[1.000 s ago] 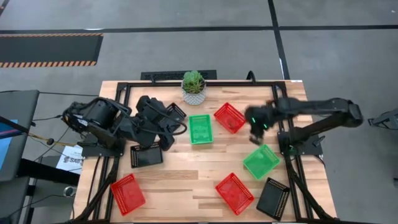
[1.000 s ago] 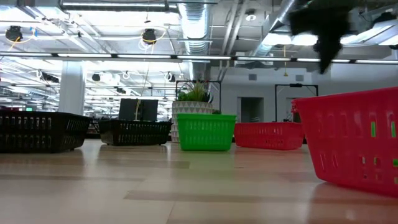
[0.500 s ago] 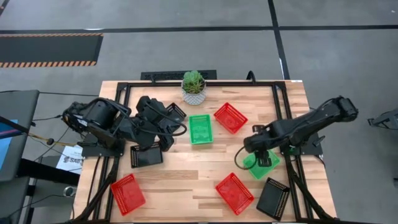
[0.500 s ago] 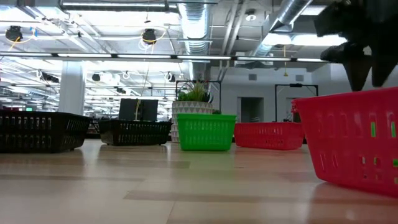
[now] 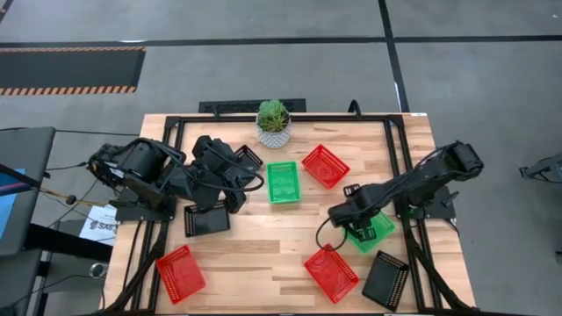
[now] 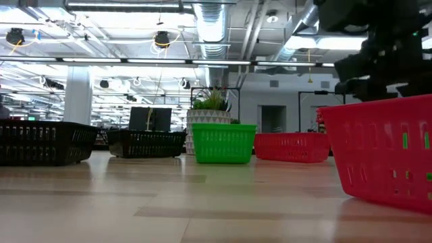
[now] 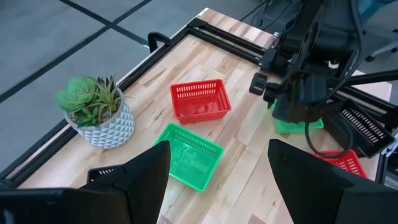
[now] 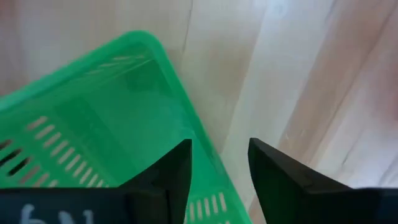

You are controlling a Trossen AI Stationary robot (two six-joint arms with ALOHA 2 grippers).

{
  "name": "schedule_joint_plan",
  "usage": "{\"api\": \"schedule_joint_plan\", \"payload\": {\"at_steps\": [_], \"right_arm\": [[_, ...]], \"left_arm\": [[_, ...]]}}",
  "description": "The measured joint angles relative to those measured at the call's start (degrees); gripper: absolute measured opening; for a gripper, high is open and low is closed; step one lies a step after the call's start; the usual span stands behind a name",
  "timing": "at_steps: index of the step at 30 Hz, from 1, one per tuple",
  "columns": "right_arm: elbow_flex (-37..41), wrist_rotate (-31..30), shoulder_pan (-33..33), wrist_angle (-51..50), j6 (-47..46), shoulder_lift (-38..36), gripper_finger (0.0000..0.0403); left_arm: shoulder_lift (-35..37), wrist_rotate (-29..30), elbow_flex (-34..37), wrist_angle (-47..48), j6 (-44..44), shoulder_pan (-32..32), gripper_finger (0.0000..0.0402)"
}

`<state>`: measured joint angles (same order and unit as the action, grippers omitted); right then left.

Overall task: Stack baskets by color
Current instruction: Stack the right green bin on the left green bin

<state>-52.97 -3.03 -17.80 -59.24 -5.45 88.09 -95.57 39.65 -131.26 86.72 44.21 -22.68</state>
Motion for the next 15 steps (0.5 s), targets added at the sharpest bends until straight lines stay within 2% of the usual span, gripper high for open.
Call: {"api": "schedule_joint_plan", "payload": {"at_steps": [4, 8, 9, 15], "right_arm": [[0.0, 0.0, 0.0, 0.1, 0.1, 2.2, 0.0124], [0.0, 0.0, 0.0, -0.6, -1.6, 2.2, 0.0031], [0.0, 0.1, 0.2, -0.9, -1.9, 1.6, 0.0018], [-1.3, 0.1, 3.8, -6.8, -9.5, -5.3, 0.0008]], "left_arm": [[0.0, -0.2, 0.0, 0.0, 0.0, 0.0, 0.0259], [0.0, -0.2, 0.0, 0.0, 0.0, 0.0, 0.0259], [0.0, -0.2, 0.0, 0.0, 0.0, 0.0, 0.0259], [0.0, -0.3, 0.0, 0.2, 0.0, 0.0, 0.0259]]}}
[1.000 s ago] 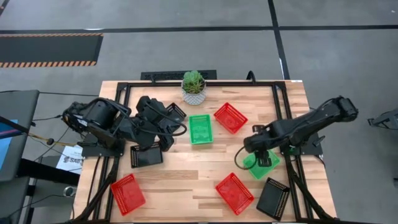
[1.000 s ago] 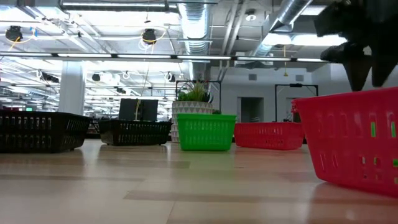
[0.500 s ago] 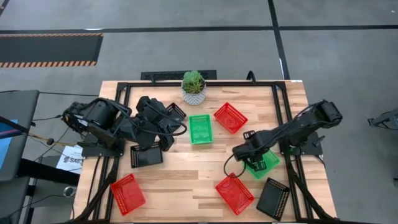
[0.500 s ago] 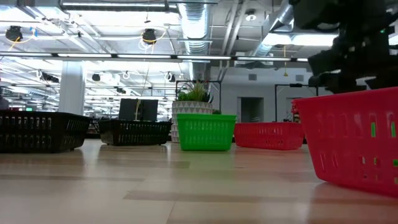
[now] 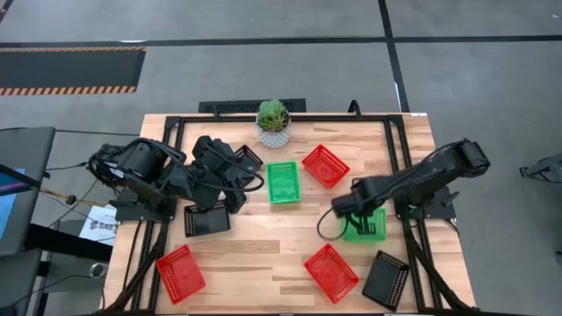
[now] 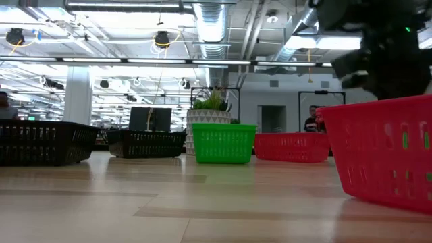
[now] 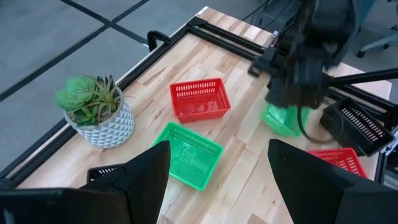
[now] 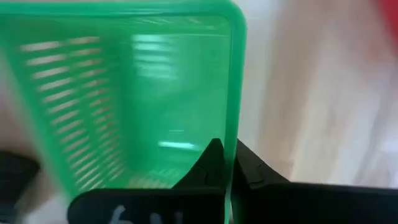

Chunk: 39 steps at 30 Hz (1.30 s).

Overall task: Stack baskets by color
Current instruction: Stack the right green bin on the left green bin

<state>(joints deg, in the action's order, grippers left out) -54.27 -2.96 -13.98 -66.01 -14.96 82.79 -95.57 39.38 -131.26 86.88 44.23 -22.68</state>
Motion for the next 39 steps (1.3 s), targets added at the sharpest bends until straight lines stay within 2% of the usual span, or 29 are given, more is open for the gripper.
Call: {"api": "schedule_joint_plan", "payload": {"at_steps": [3, 6, 10, 15, 21, 24, 32, 39], "right_arm": [[-3.1, 0.1, 4.2, -4.0, -6.8, -4.5, 0.0008], [-6.7, 0.2, 9.7, -2.7, -16.2, -8.5, 0.0006], [-10.3, 1.1, 17.1, 7.1, -28.4, -10.9, 0.0005], [-11.4, 1.3, 23.5, 23.3, -35.2, -8.6, 0.0005], [-11.4, 2.6, 25.8, 36.0, -42.0, -1.8, 0.0004], [-11.5, 3.3, 25.6, 39.0, -43.8, 1.4, 0.0004], [-16.0, 3.2, 25.0, 36.8, -43.3, 9.1, 0.0004], [-16.4, 3.2, 25.0, 37.1, -45.0, 13.9, 0.0007]], "left_arm": [[0.0, 0.0, 0.0, 0.2, 0.3, 0.0, 0.0259], [0.0, 0.0, 0.0, 0.3, 1.3, 0.0, 0.0259], [0.0, 0.0, 0.0, 0.2, 2.1, 0.0, 0.0259], [0.0, 0.1, 0.0, 0.3, 3.1, 0.0, 0.0259], [1.5, -0.2, 0.0, 0.6, 6.0, -0.1, 0.0259], [4.3, -0.6, 0.0, -1.1, 6.7, -0.1, 0.0259], [12.4, 3.4, 0.0, -1.8, 9.1, 0.0, 0.0258], [15.0, 3.5, 0.0, -1.8, 9.2, 0.0, 0.0258]]}}
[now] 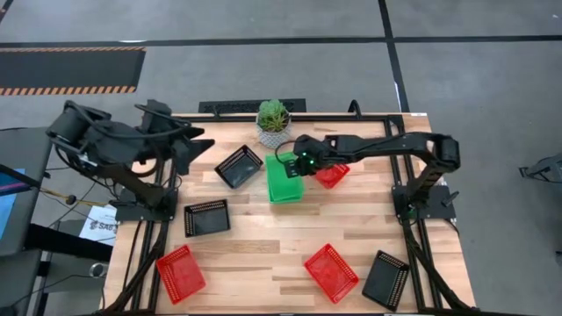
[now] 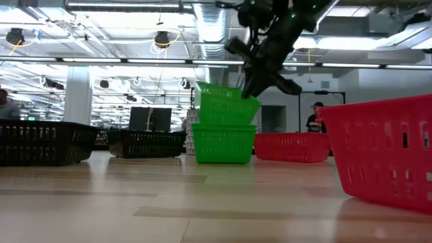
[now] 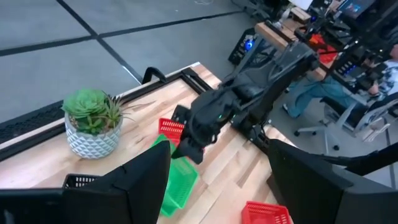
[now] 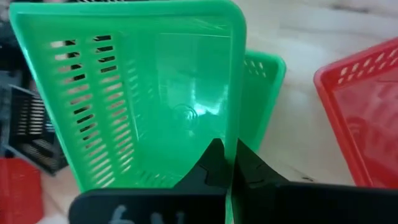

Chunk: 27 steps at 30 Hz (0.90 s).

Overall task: Stack baskets by color
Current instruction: Stack the right green bin on the left green bin

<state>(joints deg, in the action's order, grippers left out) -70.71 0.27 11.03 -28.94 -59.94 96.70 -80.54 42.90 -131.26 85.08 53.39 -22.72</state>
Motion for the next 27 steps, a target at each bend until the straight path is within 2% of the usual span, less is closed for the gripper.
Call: {"api": "schedule_joint_plan", "payload": {"at_steps": [6, 17, 27], "right_arm": [[0.0, 0.5, 0.0, 1.2, -1.1, 2.3, 0.0014], [0.0, 0.9, 0.0, 0.9, -1.2, 3.1, 0.0069], [0.0, 3.3, 0.7, 1.2, 1.7, 2.0, 0.0173]], "left_arm": [[0.8, 0.0, 0.0, 0.0, -0.2, 0.0, 0.0258], [0.7, 0.0, 0.0, 0.1, -1.7, 0.0, 0.0258], [0.7, -0.2, 0.0, 1.4, -1.7, 0.0, 0.0258]]}}
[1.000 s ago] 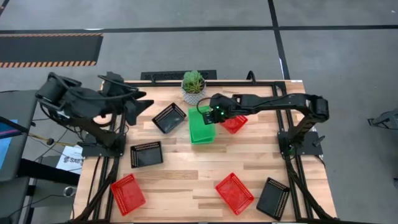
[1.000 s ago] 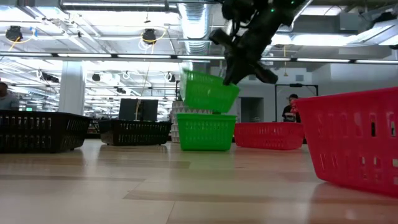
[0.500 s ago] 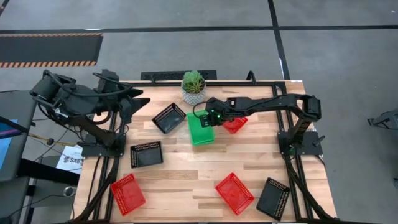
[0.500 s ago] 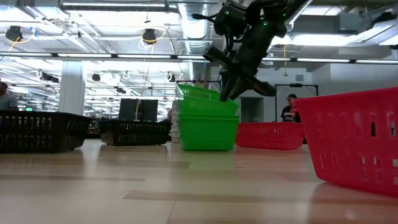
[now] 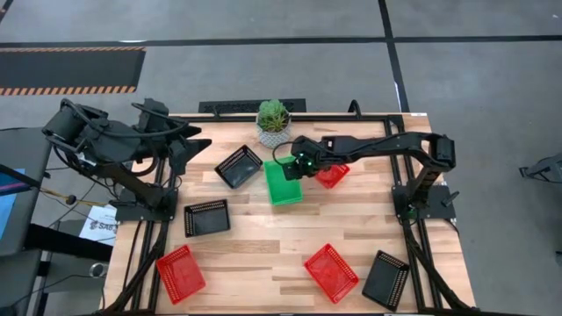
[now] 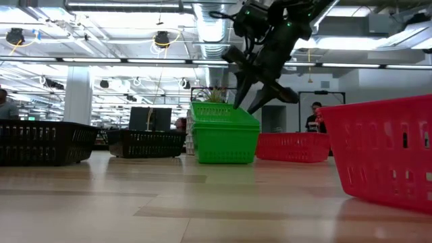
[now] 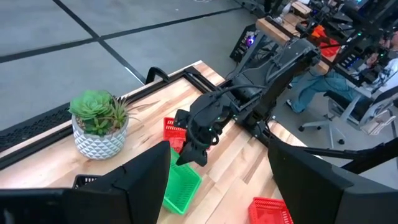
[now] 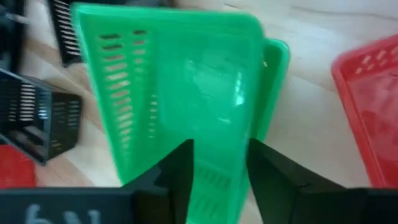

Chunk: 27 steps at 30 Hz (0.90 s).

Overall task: Stack baskets by color
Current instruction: Stack the right green bin on the left green bin

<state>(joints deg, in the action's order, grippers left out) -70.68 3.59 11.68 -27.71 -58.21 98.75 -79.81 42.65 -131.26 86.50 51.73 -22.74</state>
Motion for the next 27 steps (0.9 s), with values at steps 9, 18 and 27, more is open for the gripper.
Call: {"api": "schedule_joint_plan", "payload": {"at_steps": [9, 18, 27], "right_arm": [[0.0, -3.4, 1.3, 0.5, 3.8, -7.2, 0.021], [0.0, -3.5, 1.9, 7.0, 9.0, -3.4, 0.0175], [0.0, -0.5, 4.1, 7.9, 10.2, 1.8, 0.0157]], "left_arm": [[0.0, 0.0, 0.0, 0.2, -0.4, 0.0, 0.0258], [0.0, 1.1, 0.0, 0.2, -0.5, 0.0, 0.0258], [0.0, 0.9, 0.0, 0.2, -0.1, 0.0, 0.0258]]}}
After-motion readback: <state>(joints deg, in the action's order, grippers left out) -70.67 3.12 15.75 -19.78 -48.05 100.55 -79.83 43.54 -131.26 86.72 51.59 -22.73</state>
